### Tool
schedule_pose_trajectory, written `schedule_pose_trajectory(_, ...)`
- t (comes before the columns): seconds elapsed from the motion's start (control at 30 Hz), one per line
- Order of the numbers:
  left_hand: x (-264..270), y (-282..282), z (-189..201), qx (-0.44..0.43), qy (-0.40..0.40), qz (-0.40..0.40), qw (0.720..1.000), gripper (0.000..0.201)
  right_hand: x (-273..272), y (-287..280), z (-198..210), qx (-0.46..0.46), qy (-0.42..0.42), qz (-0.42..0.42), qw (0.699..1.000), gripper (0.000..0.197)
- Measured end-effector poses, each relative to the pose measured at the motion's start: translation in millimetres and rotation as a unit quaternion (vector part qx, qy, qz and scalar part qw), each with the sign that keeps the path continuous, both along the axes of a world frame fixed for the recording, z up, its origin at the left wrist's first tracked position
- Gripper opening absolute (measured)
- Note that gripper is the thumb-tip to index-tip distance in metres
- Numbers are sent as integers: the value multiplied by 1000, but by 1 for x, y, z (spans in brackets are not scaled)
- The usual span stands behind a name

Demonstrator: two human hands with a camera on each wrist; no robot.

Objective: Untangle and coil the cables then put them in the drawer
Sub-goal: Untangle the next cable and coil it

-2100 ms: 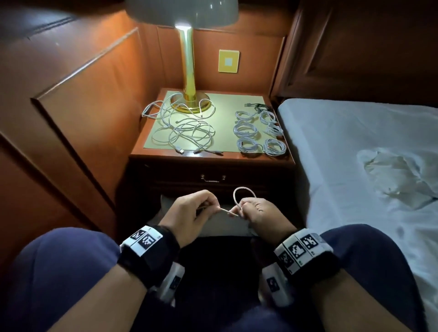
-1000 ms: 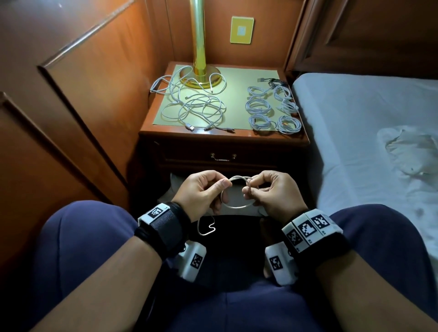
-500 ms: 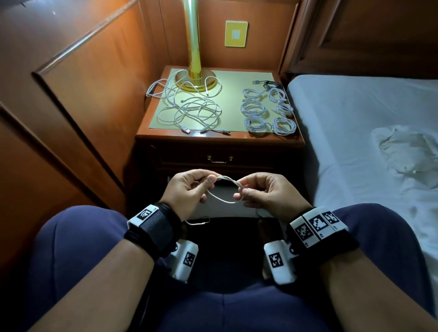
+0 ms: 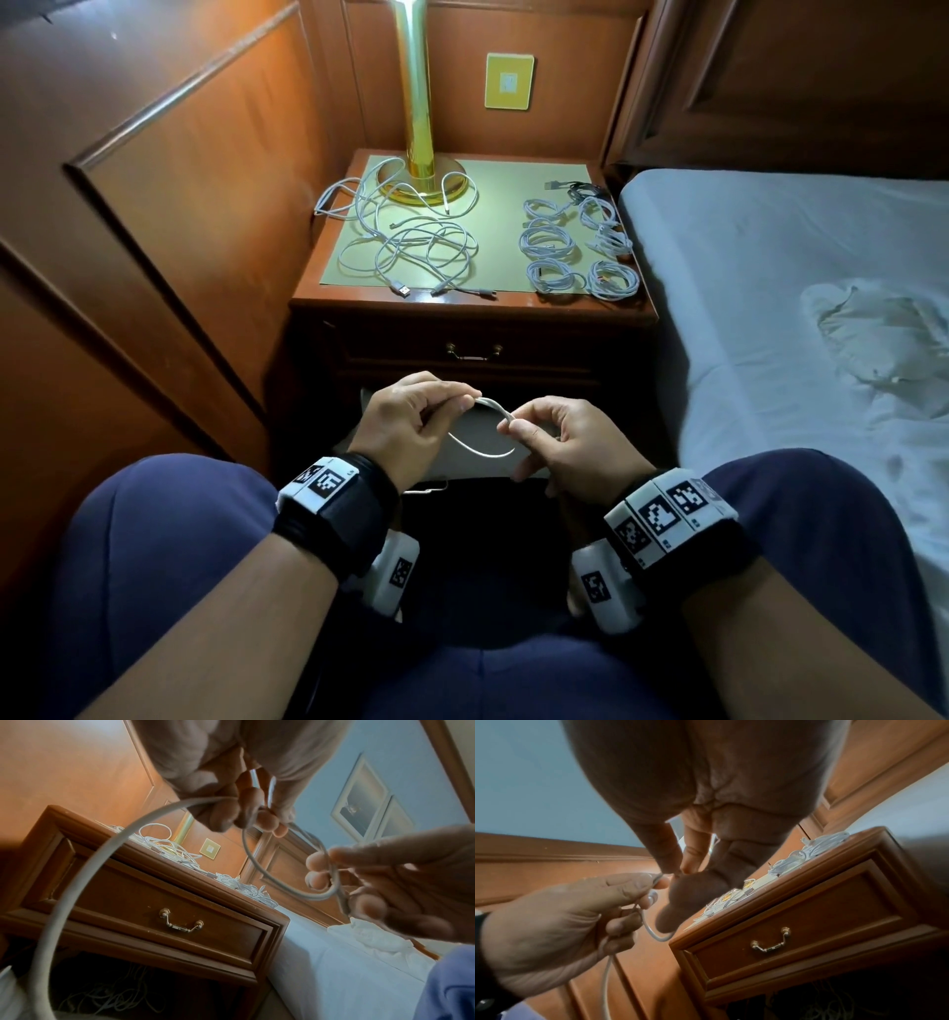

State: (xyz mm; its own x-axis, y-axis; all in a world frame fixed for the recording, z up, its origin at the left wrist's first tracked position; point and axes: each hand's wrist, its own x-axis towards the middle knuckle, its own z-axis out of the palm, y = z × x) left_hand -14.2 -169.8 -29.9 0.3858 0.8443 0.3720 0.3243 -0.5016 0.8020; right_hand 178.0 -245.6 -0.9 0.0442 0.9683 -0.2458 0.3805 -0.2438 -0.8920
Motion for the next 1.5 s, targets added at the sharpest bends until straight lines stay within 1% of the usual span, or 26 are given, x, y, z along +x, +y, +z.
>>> schedule_pose_trajectory(0.1, -2, 2, 2, -15, -4, 1, 1000, 12, 0, 0, 3, -7, 65, 21, 998, 16)
schedule_pose_trajectory(0.17, -3, 3, 3, -61, -13, -12, 998, 14, 1, 1, 4, 7, 95, 18, 995, 17)
schedule_pose_trajectory(0.23, -4, 6, 3, -108, -15, -23, 994, 16, 5, 3, 5, 29, 154, -22, 987, 19)
schedule_pose_trajectory(0.3, -6, 10, 0, -112, 1, -9, 994, 21, 13, 6, 8, 46, 222, -79, 971, 21)
schedule_pose_trajectory(0.4, -15, 21, -2, -80, 10, 47, 996, 20, 25, 7, 15, 69, 326, -150, 931, 22)
schedule_pose_trajectory(0.47, -24, 33, -2, -71, -2, 115, 991, 16, 33, 6, 21, 80, 384, -188, 900, 22)
schedule_pose_trajectory(0.53, -37, 47, -5, -85, -28, 185, 979, 15, 42, 5, 25, 96, 415, -218, 878, 22)
schedule_pose_trajectory(0.57, -43, 52, -7, -91, -34, 213, 972, 15, 46, 5, 26, 105, 418, -225, 874, 22)
schedule_pose_trajectory(0.63, -48, 56, -8, -88, -32, 249, 964, 11, 48, 4, 25, 116, 405, -226, 878, 23)
schedule_pose_trajectory(0.67, -47, 53, -8, -80, -30, 257, 963, 8, 47, 4, 24, 118, 392, -221, 885, 22)
schedule_pose_trajectory(0.73, -38, 42, -4, -58, -19, 257, 964, 10, 42, 4, 20, 121, 360, -205, 902, 21)
schedule_pose_trajectory(0.8, -27, 28, -2, -40, 29, 231, 972, 8, 36, 4, 17, 124, 336, -187, 915, 19)
schedule_pose_trajectory(0.87, -16, 17, -4, -24, 79, 188, 979, 6, 31, 6, 15, 128, 316, -173, 924, 18)
schedule_pose_trajectory(0.97, -5, 7, -6, 28, 92, 101, 990, 8, 28, 6, 11, 145, 255, -163, 942, 17)
schedule_pose_trajectory(1.03, 0, 2, -3, 63, 78, 42, 994, 9, 27, 4, 9, 156, 196, -159, 955, 16)
schedule_pose_trajectory(1.1, 2, -3, 1, 79, 63, -10, 995, 10, 26, 4, 7, 171, 147, -158, 961, 14)
schedule_pose_trajectory(1.2, 4, -9, 4, 69, 45, -65, 994, 9, 22, 6, 1, 189, 77, -139, 969, 12)
schedule_pose_trajectory(1.27, 7, -12, 6, 60, 22, -88, 994, 8, 18, 8, -5, 181, 42, -114, 976, 11)
schedule_pose_trajectory(1.37, 9, -15, 8, 45, -17, -93, 994, 7, 14, 8, -10, 145, 1, -64, 987, 10)
schedule_pose_trajectory(1.47, 9, -13, 9, 25, -49, -58, 997, 7, 13, 8, -13, 114, -60, -8, 992, 11)
schedule_pose_trajectory(1.5, 8, -12, 9, 19, -58, -45, 997, 7, 13, 7, -13, 104, -68, 4, 992, 12)
